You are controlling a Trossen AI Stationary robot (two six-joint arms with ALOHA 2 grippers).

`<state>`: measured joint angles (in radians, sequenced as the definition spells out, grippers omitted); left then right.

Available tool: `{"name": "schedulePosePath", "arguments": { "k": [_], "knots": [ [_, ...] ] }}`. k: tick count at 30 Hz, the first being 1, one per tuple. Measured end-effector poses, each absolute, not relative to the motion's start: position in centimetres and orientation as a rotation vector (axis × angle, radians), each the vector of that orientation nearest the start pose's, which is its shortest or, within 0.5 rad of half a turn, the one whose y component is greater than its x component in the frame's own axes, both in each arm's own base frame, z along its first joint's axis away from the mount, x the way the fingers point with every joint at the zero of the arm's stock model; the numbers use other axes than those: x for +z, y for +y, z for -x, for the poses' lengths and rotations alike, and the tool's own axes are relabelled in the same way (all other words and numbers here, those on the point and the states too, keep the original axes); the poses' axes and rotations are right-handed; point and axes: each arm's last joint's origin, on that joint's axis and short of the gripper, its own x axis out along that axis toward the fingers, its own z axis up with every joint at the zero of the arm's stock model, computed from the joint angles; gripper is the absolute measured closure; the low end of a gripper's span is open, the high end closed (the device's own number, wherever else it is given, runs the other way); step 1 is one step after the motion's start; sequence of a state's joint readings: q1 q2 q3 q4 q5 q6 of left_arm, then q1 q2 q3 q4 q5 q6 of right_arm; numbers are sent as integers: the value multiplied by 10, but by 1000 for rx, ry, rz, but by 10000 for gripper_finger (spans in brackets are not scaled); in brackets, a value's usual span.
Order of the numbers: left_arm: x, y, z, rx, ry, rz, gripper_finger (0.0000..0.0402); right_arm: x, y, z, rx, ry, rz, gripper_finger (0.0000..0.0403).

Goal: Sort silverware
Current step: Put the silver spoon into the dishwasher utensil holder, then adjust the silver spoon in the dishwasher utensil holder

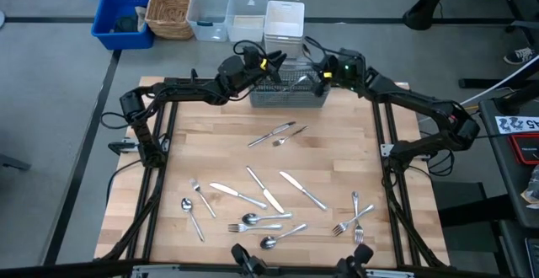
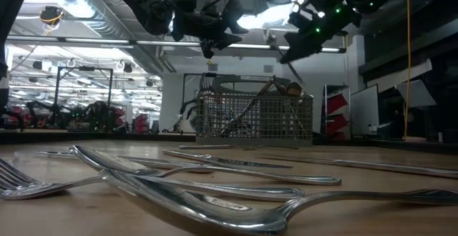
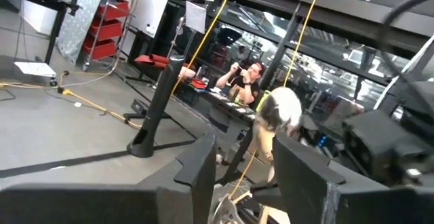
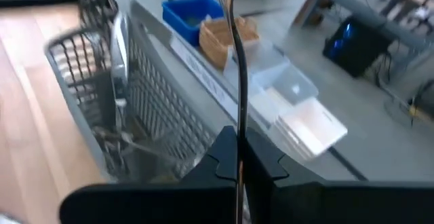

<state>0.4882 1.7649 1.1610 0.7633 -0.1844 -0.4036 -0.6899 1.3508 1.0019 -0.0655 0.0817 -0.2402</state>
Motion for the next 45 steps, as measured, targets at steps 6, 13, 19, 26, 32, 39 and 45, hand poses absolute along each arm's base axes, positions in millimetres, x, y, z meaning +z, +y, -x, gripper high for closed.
{"name": "schedulePosePath", "arguments": {
  "k": [6,13,19,26,32,39,45],
  "knots": [
    [284,196,-351,647,-245,354,270,275,-202,-219,-691,519,47,398],
    [278,199,-350,670,-191,365,270,251,-202,-213,-674,448,58,398],
    [279,199,-350,671,-190,359,270,230,-197,-209,-667,462,9,396],
    [279,199,-350,671,-190,359,270,218,-194,-206,-665,494,-3,394],
    [279,199,-350,669,-190,360,270,215,-194,-204,-689,519,-7,370],
    [279,197,-351,662,-189,361,270,213,-193,-204,-690,531,-12,314],
    [279,194,-353,652,-187,361,270,213,-194,-204,-694,530,-10,303]
  ]
}}
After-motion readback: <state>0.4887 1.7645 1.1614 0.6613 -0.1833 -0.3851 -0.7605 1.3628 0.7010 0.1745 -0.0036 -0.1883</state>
